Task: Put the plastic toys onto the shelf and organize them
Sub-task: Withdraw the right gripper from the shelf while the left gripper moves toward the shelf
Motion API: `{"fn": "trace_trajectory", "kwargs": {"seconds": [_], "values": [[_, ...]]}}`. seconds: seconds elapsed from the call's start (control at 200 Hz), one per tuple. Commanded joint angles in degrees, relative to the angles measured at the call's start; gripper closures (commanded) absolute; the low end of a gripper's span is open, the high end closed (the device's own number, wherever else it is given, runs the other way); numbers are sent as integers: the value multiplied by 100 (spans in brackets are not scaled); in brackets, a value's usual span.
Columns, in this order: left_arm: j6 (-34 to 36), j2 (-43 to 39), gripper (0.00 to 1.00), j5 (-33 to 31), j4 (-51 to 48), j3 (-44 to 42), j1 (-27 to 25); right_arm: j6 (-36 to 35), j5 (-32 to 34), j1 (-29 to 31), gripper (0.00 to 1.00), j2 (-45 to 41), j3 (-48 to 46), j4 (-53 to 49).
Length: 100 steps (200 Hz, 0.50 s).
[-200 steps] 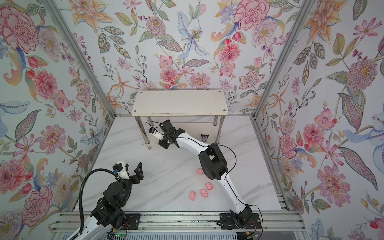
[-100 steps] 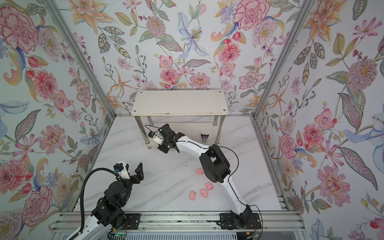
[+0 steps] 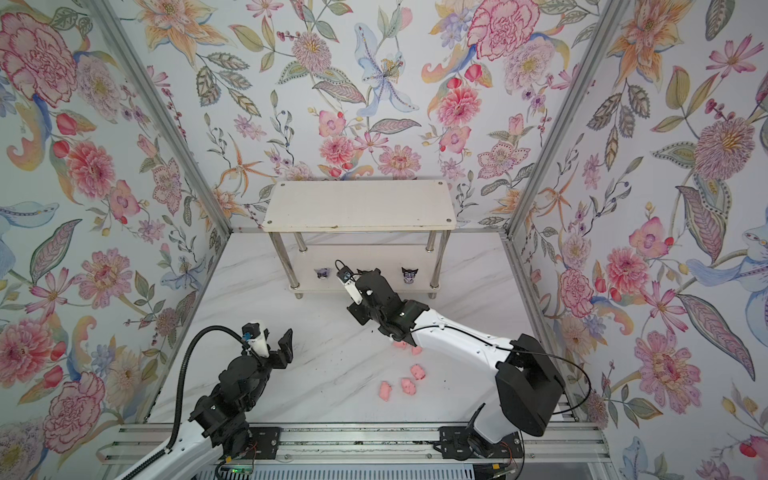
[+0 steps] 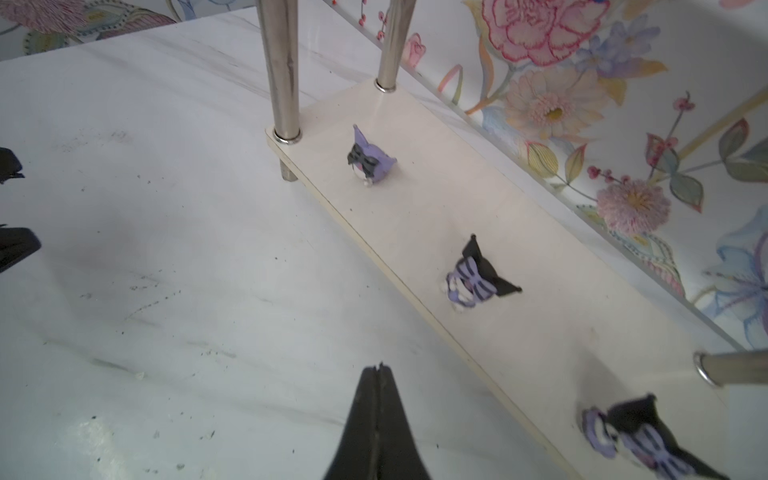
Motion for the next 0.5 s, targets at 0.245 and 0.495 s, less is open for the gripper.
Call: {"fn": "trace_trajectory", "kwargs": {"seconds": [0.245,0.495], "values": [[419,3089,16,-446,1818,1590,-492,1312,202,-525,89,-1183,-1363,390],[297,4579,11,-456,1944,2913,-484,1430,-419,-973,80,-1393,-1747,521]]}}
